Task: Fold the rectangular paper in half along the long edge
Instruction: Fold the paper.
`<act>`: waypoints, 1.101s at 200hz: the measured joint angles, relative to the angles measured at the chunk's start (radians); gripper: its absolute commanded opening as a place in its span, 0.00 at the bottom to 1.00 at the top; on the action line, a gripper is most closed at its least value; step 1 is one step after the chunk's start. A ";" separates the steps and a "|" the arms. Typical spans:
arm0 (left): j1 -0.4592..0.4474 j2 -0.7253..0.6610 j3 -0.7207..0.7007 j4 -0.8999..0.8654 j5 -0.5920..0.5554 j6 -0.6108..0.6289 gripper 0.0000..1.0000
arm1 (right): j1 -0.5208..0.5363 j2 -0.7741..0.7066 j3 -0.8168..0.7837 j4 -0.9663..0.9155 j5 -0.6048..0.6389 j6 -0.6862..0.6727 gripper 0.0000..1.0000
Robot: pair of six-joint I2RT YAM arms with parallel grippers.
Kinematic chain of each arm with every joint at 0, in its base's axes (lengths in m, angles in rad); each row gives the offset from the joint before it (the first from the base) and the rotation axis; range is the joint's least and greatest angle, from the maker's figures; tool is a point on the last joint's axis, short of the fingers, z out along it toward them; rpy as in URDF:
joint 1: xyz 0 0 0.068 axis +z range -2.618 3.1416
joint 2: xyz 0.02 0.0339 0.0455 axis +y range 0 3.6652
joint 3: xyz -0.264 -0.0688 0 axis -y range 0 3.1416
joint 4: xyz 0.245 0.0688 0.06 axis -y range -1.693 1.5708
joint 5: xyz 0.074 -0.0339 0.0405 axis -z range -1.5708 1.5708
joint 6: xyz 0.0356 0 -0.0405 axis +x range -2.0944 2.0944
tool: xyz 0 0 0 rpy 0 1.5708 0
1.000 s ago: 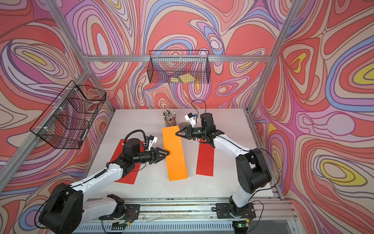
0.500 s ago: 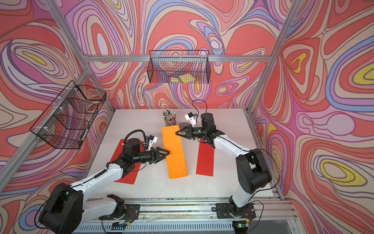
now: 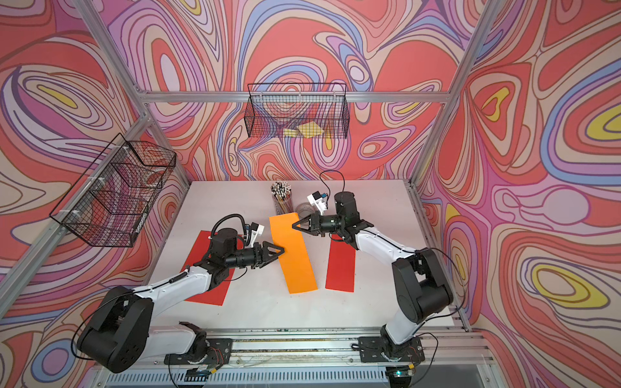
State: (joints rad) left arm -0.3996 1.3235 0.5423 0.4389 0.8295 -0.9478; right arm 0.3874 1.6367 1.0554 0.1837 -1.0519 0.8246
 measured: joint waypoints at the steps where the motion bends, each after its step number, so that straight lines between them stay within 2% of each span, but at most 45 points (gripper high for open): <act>1: 0.000 0.000 0.000 0.002 0.000 -0.001 0.51 | 0.000 0.000 0.000 0.000 0.000 0.000 0.00; 52: 0.000 -0.045 -0.068 0.164 -0.003 -0.037 0.33 | 0.000 0.000 -0.003 0.005 0.000 0.001 0.00; 81: 0.000 -0.047 -0.083 0.183 -0.003 -0.053 0.15 | 0.000 0.000 -0.003 0.005 0.000 0.002 0.00; 119: 0.000 -0.048 -0.083 0.187 -0.003 -0.056 0.00 | 0.000 0.000 -0.003 0.005 0.000 0.002 0.00; 156: 0.000 -0.077 -0.086 0.178 -0.004 -0.055 0.00 | 0.000 0.000 0.000 0.001 0.000 0.002 0.00; 165: 0.000 -0.083 -0.087 0.175 -0.004 -0.054 0.00 | 0.000 0.000 0.006 -0.006 -0.001 0.000 0.09; 182: 0.000 -0.097 -0.091 0.162 -0.008 -0.051 0.00 | 0.000 0.005 0.027 -0.018 -0.002 -0.005 0.19; 201: 0.000 -0.111 -0.099 0.145 -0.012 -0.050 0.00 | 0.000 0.013 0.046 -0.019 -0.002 -0.007 0.24; 220: 0.000 -0.120 -0.105 0.126 -0.012 -0.047 0.00 | 0.000 0.021 0.060 -0.020 -0.003 -0.009 0.25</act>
State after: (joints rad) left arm -0.3996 1.2034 0.4377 0.5652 0.8177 -0.9947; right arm 0.3874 1.6577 1.1149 0.1638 -1.0550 0.8158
